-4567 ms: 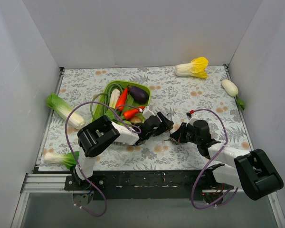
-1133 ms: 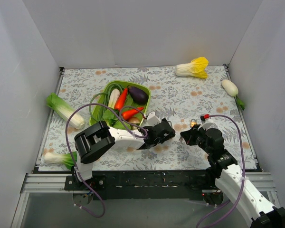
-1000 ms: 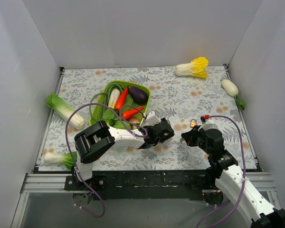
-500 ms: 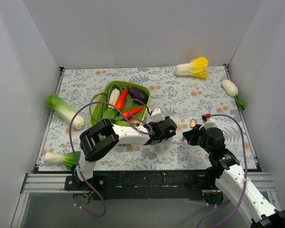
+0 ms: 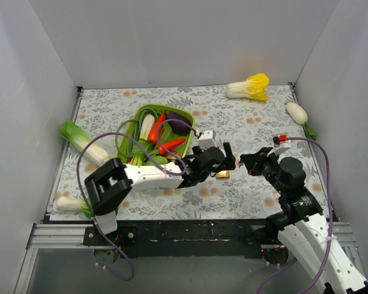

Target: Unlock with the key

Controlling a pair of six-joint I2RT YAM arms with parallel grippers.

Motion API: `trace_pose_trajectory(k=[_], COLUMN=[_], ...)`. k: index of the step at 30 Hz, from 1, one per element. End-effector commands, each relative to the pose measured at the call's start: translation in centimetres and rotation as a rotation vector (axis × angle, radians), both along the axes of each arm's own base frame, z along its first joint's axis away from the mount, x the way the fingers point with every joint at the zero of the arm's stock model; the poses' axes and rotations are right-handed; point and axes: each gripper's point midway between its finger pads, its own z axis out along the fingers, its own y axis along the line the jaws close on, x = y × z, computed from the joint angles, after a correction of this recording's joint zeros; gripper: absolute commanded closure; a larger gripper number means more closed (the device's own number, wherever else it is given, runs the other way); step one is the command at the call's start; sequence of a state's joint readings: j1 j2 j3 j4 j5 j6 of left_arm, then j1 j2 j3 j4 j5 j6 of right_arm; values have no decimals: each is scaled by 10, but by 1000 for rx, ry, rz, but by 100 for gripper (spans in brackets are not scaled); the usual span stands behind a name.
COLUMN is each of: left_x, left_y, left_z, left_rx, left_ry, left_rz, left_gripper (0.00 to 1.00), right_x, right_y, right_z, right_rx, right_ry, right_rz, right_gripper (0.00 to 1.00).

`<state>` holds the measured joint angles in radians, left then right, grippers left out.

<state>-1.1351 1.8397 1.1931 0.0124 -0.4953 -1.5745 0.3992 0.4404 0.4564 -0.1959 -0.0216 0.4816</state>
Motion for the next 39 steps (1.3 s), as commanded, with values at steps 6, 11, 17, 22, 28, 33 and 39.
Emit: trace_pose_trajectory(k=[6, 11, 17, 22, 28, 33, 39], left_x=[-40, -93, -104, -106, -101, -92, -93], left_y=[60, 76, 89, 72, 57, 50, 45], left_z=[144, 149, 167, 164, 160, 151, 153], left_rx=[-324, -502, -648, -651, -628, -585, -589], left_ry=[-333, -340, -316, -278, -260, -252, -256], left_rz=[-163, -513, -693, -774, -794, -766, -777], left_gripper=[8, 7, 18, 32, 39, 43, 62], right_x=[-1, -9, -25, -32, -33, -35, -34], right_y=[35, 63, 81, 86, 88, 89, 90], right_z=[78, 93, 113, 115, 111, 111, 105], right_rx=[141, 254, 309, 315, 320, 329, 332], right_ry=[-138, -135, -137, -118, -106, -98, -77], right_rz=[174, 329, 484, 540, 550, 565, 558], right_gripper=[99, 99, 99, 99, 99, 99, 99])
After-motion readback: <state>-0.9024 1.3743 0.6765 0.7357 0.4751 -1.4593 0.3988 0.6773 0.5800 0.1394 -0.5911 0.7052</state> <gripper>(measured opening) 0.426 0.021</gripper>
